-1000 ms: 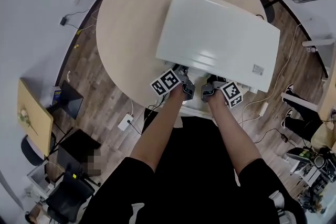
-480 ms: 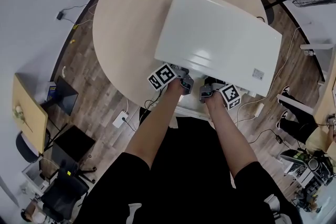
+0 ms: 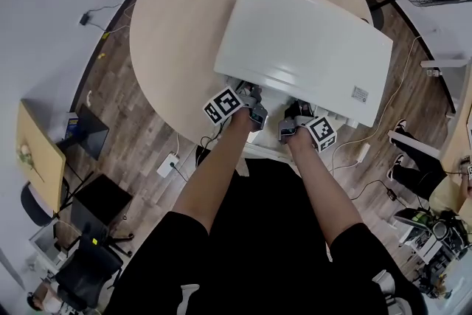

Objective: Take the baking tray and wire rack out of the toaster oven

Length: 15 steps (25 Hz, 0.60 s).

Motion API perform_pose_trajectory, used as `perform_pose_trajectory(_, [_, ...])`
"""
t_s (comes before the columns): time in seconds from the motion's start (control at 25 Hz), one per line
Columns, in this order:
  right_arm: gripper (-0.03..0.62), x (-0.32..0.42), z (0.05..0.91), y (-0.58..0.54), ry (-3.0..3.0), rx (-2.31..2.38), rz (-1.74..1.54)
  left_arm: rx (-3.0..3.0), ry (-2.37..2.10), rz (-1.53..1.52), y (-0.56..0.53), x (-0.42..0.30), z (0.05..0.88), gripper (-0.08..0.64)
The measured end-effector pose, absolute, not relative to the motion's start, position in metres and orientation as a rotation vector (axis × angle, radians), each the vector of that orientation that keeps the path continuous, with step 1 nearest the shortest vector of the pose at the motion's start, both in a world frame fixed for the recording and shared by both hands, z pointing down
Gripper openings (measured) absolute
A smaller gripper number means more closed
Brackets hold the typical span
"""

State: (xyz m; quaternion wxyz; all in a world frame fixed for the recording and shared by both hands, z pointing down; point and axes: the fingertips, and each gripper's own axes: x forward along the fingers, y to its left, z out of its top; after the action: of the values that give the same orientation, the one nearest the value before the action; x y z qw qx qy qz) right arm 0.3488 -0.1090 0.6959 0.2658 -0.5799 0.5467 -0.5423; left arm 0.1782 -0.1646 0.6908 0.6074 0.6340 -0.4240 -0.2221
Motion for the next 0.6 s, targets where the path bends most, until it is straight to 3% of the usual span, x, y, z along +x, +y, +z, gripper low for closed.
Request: perform_pose_trajectory(0.6, [0.098, 0.330, 0.704, -0.047, 1.540, -1.501, -1.607, 1.423, -1.031, -0.524, -0.100, 0.160, 0.697, 0.084])
